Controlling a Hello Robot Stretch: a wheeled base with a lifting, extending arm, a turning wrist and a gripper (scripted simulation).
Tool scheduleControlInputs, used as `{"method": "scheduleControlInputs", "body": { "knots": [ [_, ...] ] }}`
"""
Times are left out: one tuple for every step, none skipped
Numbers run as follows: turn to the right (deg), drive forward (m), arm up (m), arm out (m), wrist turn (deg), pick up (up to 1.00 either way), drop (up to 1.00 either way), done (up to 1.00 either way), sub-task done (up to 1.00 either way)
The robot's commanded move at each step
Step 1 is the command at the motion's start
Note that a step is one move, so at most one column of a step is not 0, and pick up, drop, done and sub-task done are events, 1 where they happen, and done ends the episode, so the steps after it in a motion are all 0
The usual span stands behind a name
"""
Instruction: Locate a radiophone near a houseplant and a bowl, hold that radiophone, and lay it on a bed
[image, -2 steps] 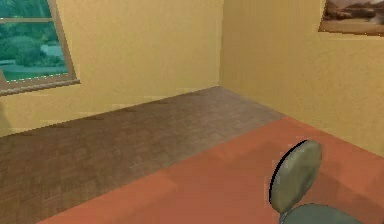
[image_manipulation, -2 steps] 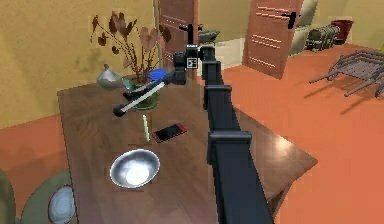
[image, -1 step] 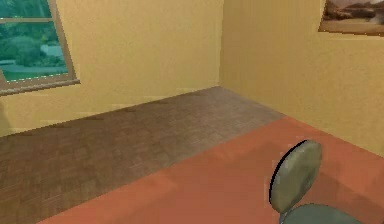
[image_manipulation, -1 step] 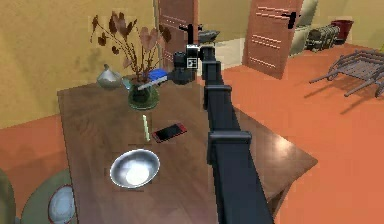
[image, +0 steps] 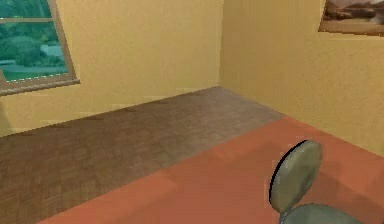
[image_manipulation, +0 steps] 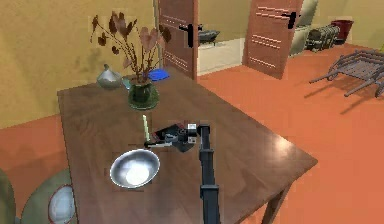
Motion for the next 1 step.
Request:
{"method": "scheduleControlInputs", "body": {
  "knots": [
    [0.0, 0.0, 0.0, 0.0, 0.0, 1.0, 0.0, 0.0, 0.0]
  ]
}}
